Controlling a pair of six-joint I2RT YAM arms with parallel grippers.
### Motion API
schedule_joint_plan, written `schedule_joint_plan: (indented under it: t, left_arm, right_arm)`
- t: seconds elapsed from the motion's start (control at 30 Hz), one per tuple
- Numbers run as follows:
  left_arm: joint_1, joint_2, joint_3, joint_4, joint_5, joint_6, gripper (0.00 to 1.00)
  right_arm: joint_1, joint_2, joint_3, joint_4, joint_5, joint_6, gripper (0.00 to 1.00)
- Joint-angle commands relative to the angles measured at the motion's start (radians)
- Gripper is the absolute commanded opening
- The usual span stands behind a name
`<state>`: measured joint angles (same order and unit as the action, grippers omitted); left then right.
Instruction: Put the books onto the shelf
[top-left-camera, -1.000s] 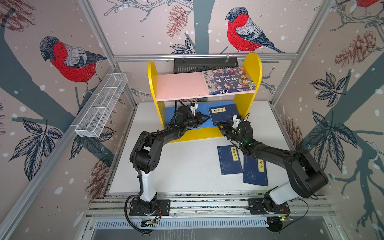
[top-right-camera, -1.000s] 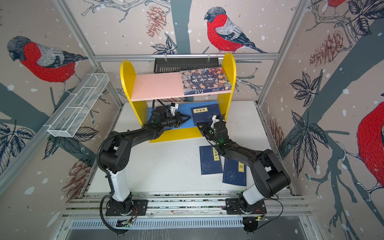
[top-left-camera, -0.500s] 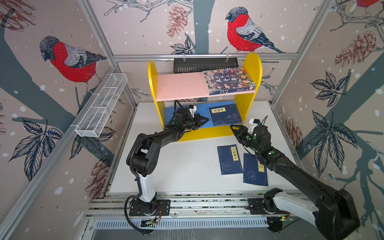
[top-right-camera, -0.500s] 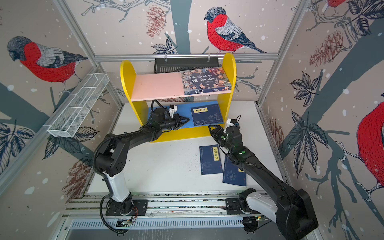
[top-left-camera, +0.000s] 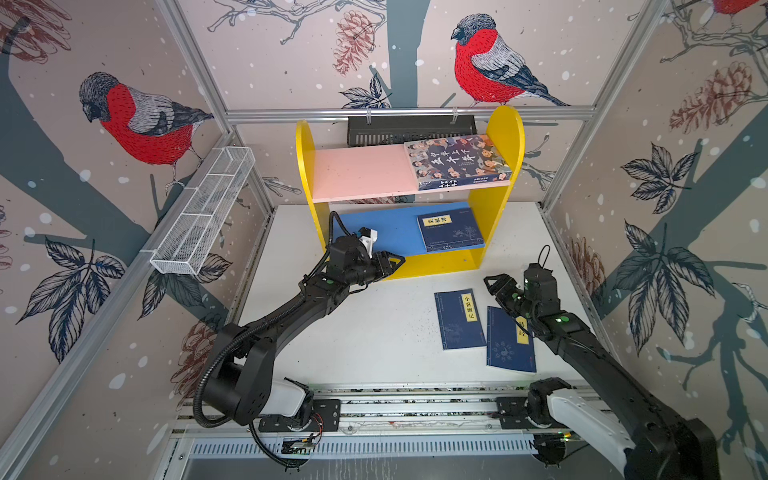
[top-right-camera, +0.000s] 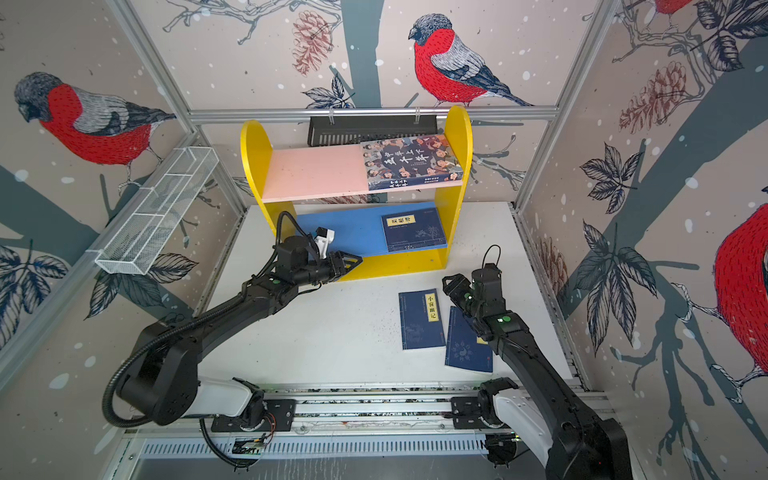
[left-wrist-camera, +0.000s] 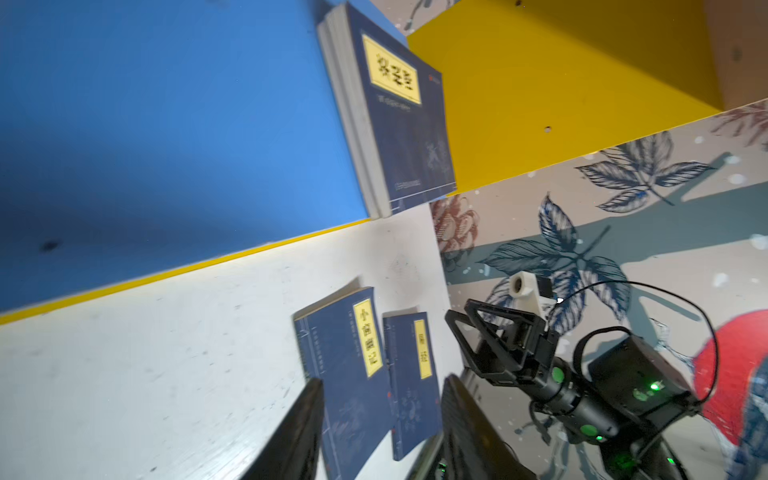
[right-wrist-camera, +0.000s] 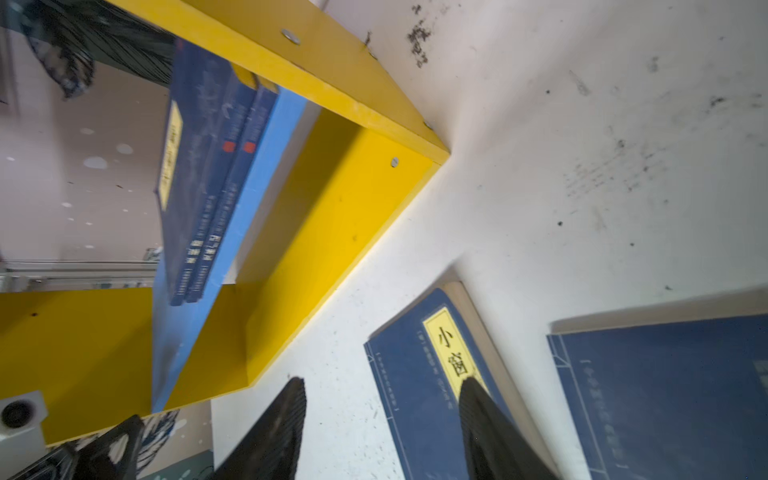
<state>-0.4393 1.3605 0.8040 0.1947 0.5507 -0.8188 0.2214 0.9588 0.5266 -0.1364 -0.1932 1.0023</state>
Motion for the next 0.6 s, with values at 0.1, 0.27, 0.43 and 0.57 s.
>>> schedule_joint_plan:
  t: [0.1,0.27,0.43,0.57]
  left_arm:
    - [0.001,-0.107,-0.182,0.005,-0.045,0.116,0.61]
    - [-0.001,-0.12,-0.303,0.138,0.007,0.085,0.67]
    - [0.001,-0.114,-0.357,0.179,-0.005,0.123,0.73]
    - [0.001,-0.103,-0.357,0.156,-0.011,0.134,0.84]
  right_arm:
    - [-0.006,0.136,0.044,-0.014,-0.107,-0.133,0.62]
    - [0.003,0.238,0.061,0.016,-0.12,-0.189,0.62]
    - [0.018,0.29,0.074,0.044,-0.12,-0.204,0.62]
    - [0.039,0.35,0.09,0.055,-0.124,-0.214,0.62]
